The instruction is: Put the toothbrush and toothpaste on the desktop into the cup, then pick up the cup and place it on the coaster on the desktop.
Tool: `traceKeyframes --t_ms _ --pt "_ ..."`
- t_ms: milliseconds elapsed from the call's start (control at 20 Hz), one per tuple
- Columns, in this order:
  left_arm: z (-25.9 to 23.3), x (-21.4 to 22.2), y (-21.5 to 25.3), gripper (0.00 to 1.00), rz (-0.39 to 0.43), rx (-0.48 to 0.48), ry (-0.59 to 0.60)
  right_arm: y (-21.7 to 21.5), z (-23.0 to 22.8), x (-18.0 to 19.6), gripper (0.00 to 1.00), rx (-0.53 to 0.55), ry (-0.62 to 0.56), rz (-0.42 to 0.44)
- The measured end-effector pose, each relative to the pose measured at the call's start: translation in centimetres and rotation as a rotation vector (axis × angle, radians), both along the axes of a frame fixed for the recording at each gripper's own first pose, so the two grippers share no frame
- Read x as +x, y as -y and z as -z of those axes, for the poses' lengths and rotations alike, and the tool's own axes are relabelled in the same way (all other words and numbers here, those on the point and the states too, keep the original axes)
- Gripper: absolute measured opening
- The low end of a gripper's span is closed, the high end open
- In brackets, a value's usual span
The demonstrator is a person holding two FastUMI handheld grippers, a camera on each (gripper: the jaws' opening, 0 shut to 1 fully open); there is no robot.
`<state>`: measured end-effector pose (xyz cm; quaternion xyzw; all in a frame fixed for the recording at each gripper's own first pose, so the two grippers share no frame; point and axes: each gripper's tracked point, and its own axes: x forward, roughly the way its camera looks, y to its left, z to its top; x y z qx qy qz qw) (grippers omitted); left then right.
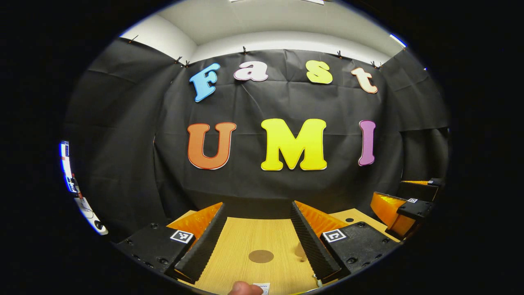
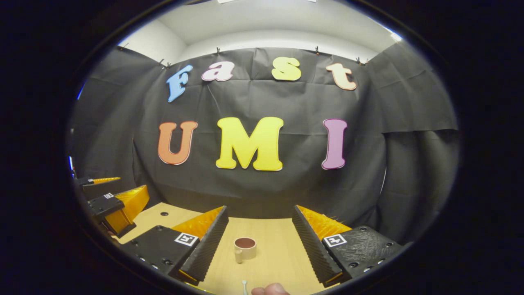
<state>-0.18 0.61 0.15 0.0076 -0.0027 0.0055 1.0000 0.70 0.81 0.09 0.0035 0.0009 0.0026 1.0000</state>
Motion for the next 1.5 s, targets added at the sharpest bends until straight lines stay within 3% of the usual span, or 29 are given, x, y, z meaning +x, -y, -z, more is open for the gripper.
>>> traceKeyframes --t_ms 550,750,1050,1500 --pt "0.8 0.3 0.2 0.98 0.01 0.014 -0.015 -0.2 0.9 0.1 0.95 -0.001 -0.038 -0.007" --pt "2.9 0.2 -0.3 0.98 0.012 0.039 -0.06 -1.0 3.6 0.3 0.95 -0.016 -0.116 -0.034" --pt "9.7 -2.2 -1.0 0.98 0.024 0.068 -0.225 -0.7 10.4 -1.4 0.99 -0.073 -0.277 -0.069" --pt "19.1 -7.5 -0.6 0.99 0.049 0.039 -0.512 -1.6 20.0 -4.8 0.99 -0.096 -0.567 -0.124"
